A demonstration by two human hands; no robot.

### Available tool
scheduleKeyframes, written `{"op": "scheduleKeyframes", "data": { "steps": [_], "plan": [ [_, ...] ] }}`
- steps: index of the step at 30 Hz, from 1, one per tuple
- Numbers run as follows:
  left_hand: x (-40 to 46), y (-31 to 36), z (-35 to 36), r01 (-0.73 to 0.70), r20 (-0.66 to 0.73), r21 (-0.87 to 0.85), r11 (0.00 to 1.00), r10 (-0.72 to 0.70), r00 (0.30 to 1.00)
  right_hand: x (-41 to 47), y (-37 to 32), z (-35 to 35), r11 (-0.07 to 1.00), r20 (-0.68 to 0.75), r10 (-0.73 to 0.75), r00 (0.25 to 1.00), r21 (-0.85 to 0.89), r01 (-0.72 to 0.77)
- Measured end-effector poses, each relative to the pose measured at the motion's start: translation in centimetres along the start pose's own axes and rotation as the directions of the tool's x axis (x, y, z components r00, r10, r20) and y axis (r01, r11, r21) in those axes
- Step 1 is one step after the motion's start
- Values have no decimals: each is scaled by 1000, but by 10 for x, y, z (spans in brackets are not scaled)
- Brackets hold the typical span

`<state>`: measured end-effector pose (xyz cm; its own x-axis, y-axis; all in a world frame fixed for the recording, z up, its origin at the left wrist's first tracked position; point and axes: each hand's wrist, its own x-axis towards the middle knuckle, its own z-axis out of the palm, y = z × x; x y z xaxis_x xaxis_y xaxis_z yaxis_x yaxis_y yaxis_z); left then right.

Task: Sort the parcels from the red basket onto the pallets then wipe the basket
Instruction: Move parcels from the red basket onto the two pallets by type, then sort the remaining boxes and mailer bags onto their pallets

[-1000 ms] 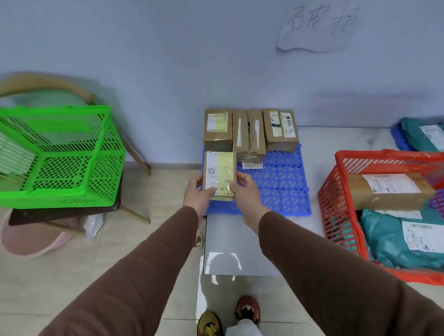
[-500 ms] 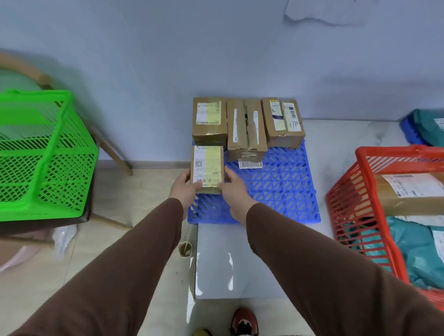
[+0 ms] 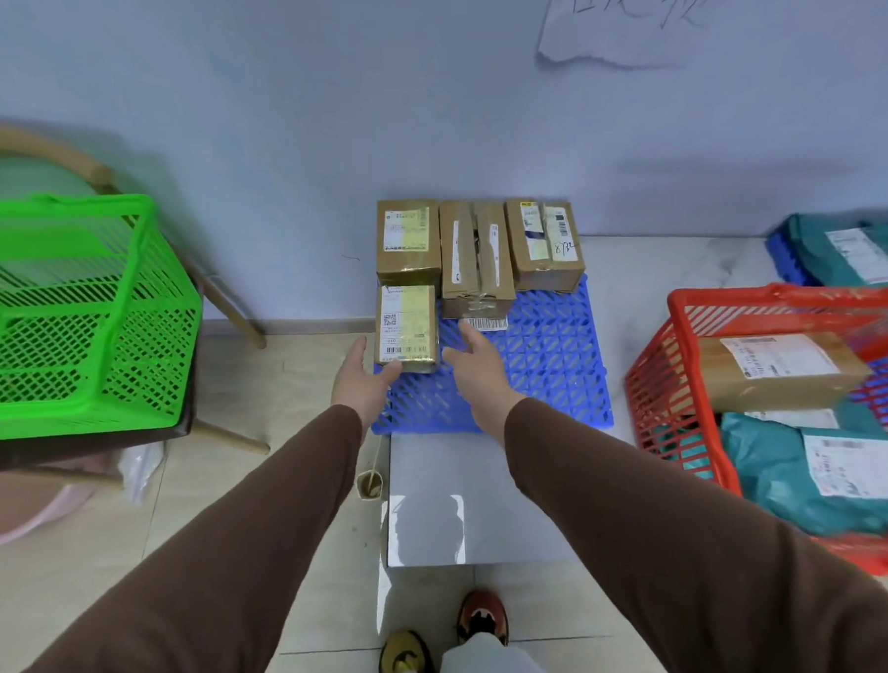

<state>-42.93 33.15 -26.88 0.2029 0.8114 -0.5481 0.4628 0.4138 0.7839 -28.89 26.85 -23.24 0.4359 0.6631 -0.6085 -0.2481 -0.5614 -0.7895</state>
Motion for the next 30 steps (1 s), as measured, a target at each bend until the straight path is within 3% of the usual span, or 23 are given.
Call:
{"op": "scheduleKeyframes", "data": {
  "steps": [4, 12, 22, 30],
  "plan": [
    [-42, 36, 3, -165, -22, 22, 986, 166, 986, -44, -22, -25, 998, -20, -65, 998, -7, 65],
    [-119, 103, 51, -296, 123, 28, 955, 291, 949, -106, -38, -101, 974, -105, -227, 968, -52, 222],
    [-208, 140, 183, -305, 126, 47, 951, 297, 946, -145, -47, -267, 947, -135, -318, 938, -101, 306],
    [-265, 151, 283, -286, 120, -1, 958, 284, 951, -161, -41, -403, 940, -136, -300, 944, -210, 269]
  ]
}}
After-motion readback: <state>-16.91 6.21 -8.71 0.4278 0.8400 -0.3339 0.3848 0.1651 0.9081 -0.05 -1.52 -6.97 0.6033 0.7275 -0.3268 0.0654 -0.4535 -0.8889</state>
